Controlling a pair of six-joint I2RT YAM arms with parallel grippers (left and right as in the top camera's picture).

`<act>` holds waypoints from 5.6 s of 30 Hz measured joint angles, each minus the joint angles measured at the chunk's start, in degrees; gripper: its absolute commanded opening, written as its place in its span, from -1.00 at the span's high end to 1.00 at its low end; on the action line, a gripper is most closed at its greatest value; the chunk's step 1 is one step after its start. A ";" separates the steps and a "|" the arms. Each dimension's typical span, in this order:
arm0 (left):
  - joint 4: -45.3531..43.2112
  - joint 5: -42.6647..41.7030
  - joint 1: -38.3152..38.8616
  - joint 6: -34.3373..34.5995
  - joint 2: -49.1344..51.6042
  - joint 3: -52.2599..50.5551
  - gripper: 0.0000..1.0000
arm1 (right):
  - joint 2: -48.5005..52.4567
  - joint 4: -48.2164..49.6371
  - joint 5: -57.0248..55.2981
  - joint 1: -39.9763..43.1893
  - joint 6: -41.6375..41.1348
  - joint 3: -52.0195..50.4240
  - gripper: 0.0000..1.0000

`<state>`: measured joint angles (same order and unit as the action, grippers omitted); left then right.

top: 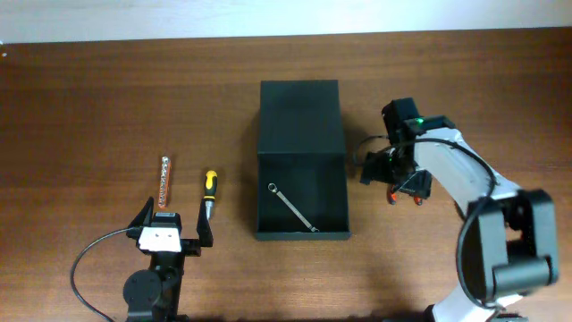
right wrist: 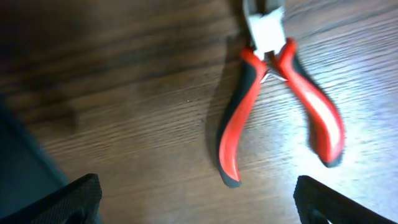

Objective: Pack container
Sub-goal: 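Move the right gripper over the red-handled cutting pliers, then lower the right gripper and grasp the red pliers at the jaws, then carry the red pliers into the black box and lower them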

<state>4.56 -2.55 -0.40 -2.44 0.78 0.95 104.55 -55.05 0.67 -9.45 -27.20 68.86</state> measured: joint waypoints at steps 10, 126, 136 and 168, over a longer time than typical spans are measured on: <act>0.00 -0.02 0.00 0.00 0.00 0.00 -0.99 | 2.89 1.92 -2.29 -0.39 -0.04 -0.02 -0.98; 0.02 0.00 0.00 0.02 -0.04 0.00 -0.99 | 6.86 -13.66 -2.34 1.88 5.33 21.64 0.92; 0.00 0.00 0.00 0.00 -0.04 0.00 -0.99 | 6.91 -30.14 2.16 -6.71 11.89 45.13 0.92; 0.00 0.00 0.00 0.02 -0.04 0.00 -0.99 | 6.95 -10.45 2.23 -27.80 20.41 27.04 0.71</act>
<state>4.56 -2.55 -0.40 -2.42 0.73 0.95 111.50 -65.49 2.90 -37.26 -6.79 95.90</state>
